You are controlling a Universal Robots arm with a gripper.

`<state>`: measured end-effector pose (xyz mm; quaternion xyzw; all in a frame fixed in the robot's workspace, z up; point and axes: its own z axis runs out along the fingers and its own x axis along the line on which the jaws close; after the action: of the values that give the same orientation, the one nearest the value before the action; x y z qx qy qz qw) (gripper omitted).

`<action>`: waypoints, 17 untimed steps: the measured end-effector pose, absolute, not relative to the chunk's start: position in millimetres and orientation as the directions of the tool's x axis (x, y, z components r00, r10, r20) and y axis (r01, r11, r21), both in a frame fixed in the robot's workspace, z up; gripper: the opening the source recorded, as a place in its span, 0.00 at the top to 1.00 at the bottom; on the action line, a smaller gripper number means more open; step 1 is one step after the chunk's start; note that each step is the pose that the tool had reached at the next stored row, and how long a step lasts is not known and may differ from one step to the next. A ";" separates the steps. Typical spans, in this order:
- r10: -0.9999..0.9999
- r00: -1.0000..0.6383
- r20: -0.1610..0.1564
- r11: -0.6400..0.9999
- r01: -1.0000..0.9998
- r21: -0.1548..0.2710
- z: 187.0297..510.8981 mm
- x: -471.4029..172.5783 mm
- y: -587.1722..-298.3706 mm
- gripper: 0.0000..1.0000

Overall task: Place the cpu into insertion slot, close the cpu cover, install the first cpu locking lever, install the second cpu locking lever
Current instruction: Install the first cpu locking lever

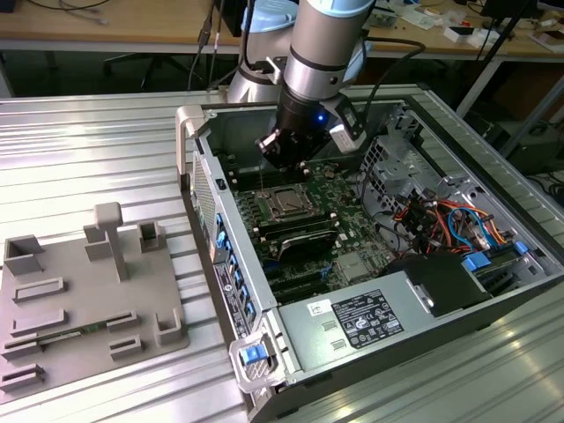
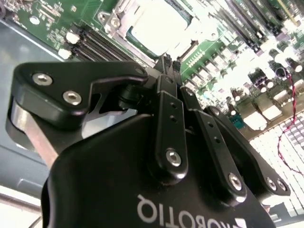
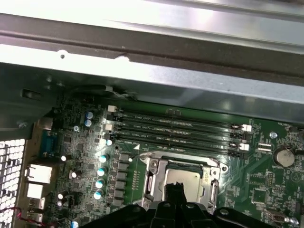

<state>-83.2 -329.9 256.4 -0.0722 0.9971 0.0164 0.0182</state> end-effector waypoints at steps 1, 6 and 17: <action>-0.143 -0.989 -0.039 0.989 -0.144 0.030 256.3 -85.3 -329.9 0.89; -0.142 -0.989 -0.039 0.989 -0.143 0.030 256.3 -86.5 -329.9 0.89; -0.123 -0.992 -0.039 0.992 -0.124 0.031 257.2 -90.7 -329.9 0.89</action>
<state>-90.7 -329.9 257.2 -0.0617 0.9978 0.0164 0.0185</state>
